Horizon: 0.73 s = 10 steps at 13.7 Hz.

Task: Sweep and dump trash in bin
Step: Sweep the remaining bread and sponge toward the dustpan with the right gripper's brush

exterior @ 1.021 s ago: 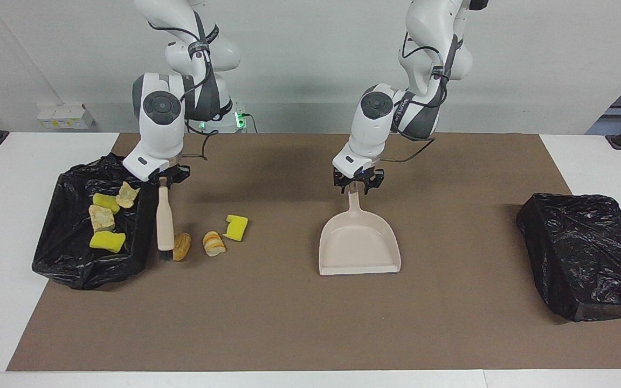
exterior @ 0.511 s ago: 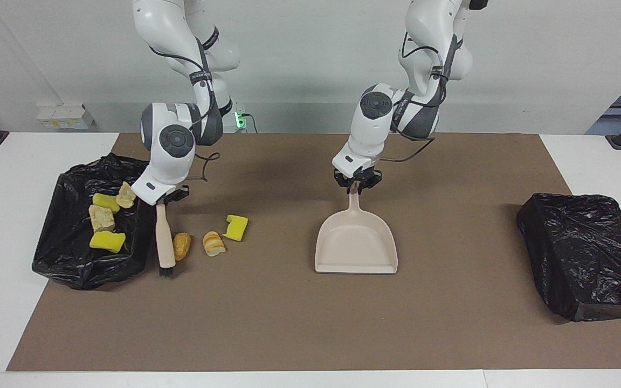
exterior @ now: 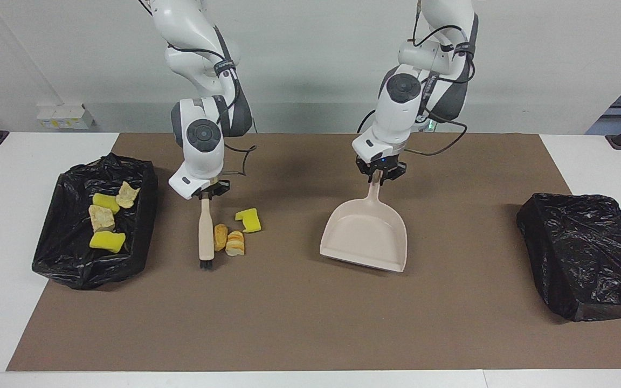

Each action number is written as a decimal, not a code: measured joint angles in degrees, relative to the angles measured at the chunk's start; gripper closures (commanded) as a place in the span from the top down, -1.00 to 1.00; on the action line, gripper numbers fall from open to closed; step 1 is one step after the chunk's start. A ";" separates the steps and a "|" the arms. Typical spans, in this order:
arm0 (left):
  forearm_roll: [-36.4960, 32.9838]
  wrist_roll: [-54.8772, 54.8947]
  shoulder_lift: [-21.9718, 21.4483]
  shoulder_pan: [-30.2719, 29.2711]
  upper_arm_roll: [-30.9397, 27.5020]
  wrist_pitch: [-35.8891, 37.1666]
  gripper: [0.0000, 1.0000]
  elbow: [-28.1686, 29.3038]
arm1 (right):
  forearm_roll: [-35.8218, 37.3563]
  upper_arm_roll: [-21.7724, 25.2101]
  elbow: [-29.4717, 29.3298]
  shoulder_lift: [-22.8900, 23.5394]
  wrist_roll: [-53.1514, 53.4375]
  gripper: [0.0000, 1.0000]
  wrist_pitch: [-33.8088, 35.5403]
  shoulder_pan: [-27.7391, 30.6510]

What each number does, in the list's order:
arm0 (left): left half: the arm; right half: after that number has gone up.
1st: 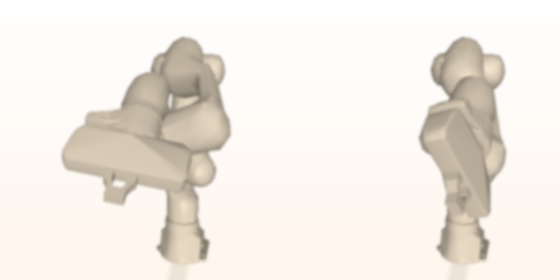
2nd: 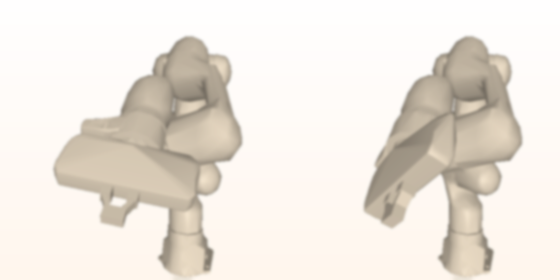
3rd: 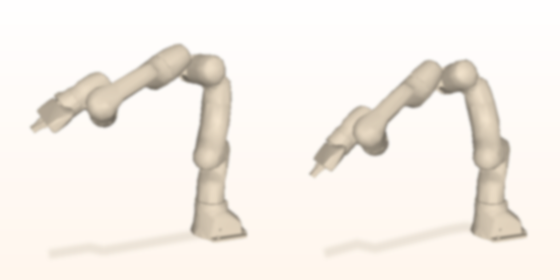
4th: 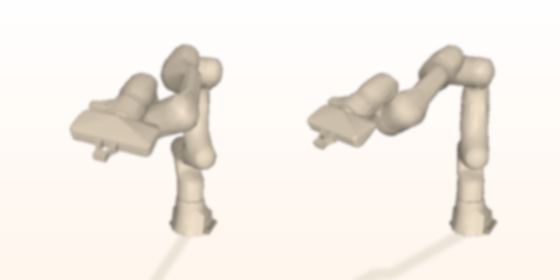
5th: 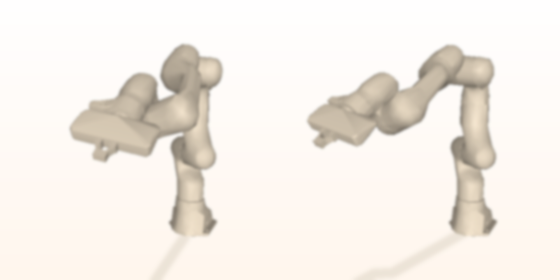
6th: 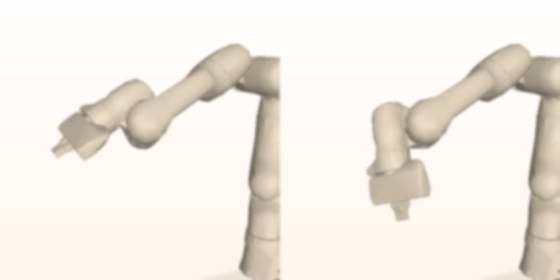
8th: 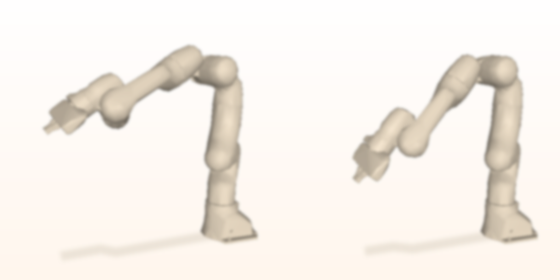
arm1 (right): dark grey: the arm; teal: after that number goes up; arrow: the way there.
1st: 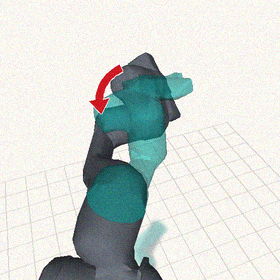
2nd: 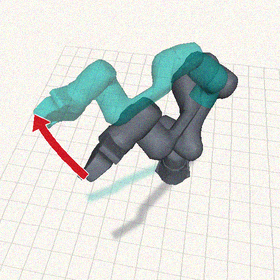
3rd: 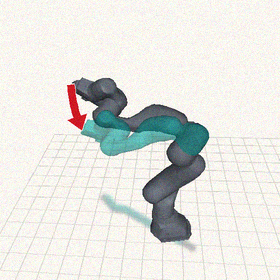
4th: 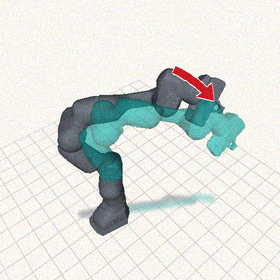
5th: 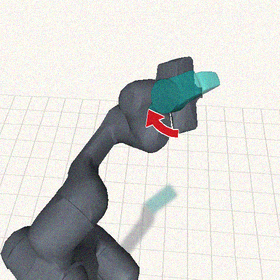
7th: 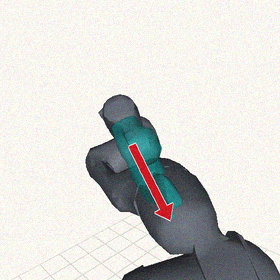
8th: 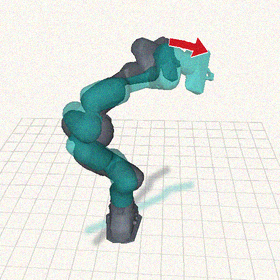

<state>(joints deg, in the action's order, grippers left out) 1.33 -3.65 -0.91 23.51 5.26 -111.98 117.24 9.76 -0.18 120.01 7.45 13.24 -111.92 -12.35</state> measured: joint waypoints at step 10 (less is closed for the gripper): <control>-4.96 47.39 -1.84 -8.36 0.22 2.68 -1.00 1.93 | -1.47 0.50 -3.95 -0.31 0.02 -1.00 1.65 0.48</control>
<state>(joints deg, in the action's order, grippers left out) -3.63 43.75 -2.75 15.15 5.48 -109.31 119.17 8.29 0.32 116.05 7.14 13.26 -110.27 -11.87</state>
